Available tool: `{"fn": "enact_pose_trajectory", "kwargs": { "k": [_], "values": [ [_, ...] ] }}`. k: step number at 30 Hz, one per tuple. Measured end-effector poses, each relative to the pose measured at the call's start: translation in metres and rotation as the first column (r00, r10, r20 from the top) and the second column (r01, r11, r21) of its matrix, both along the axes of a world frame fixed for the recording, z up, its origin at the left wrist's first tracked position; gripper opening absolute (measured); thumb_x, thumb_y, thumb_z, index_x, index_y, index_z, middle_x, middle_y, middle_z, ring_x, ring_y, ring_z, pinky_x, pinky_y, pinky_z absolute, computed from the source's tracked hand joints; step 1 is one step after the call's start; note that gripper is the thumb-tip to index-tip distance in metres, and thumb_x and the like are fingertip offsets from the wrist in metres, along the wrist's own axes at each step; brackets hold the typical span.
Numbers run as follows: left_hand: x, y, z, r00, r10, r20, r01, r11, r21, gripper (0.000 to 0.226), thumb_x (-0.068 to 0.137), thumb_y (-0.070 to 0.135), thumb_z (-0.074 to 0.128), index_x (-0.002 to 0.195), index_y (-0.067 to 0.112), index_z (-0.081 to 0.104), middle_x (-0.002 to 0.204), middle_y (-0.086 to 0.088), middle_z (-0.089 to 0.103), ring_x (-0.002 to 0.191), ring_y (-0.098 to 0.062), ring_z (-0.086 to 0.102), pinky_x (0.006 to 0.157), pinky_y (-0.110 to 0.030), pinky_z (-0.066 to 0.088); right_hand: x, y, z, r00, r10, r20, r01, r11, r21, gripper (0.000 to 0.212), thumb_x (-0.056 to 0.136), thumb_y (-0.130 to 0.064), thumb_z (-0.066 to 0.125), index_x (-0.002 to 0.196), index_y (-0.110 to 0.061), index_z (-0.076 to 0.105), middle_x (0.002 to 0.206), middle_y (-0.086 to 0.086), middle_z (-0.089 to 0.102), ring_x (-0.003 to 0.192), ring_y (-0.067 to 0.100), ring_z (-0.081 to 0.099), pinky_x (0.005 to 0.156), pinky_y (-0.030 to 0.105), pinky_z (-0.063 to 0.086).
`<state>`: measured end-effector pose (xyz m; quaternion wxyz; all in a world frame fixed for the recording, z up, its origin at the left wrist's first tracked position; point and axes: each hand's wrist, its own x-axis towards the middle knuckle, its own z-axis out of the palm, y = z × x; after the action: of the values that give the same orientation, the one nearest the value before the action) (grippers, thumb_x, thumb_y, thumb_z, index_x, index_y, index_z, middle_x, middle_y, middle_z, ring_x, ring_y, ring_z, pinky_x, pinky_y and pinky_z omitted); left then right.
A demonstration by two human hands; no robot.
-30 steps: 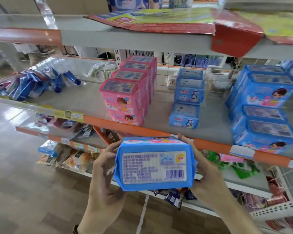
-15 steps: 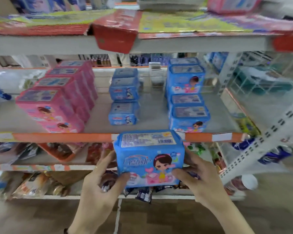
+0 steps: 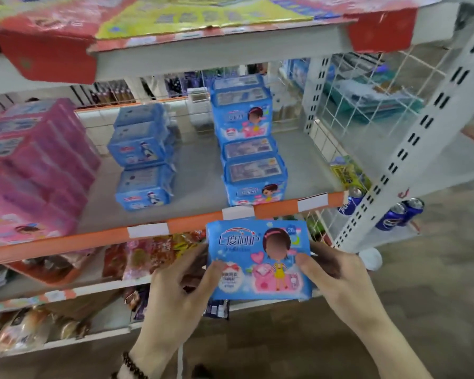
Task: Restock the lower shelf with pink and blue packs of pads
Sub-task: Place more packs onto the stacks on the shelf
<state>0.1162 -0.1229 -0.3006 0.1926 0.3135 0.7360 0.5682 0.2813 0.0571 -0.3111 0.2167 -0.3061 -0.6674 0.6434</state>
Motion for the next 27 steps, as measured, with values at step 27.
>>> {"fn": "enact_pose_trajectory", "kwargs": {
  "k": [27],
  "values": [
    [-0.127, 0.084, 0.007, 0.991, -0.127, -0.034, 0.13, 0.982, 0.137, 0.021, 0.085, 0.054, 0.067, 0.099, 0.038, 0.066, 0.095, 0.025, 0.075, 0.085, 0.002, 0.073, 0.061, -0.02, 0.06, -0.103, 0.055, 0.013, 0.986, -0.159, -0.05, 0.164, 0.978, 0.129, 0.017, 0.09, -0.03, 0.068, 0.102, -0.019, 0.071, 0.087, -0.001, 0.077, 0.084, 0.015, 0.075, 0.06, 0.019, 0.055]
  ]
}}
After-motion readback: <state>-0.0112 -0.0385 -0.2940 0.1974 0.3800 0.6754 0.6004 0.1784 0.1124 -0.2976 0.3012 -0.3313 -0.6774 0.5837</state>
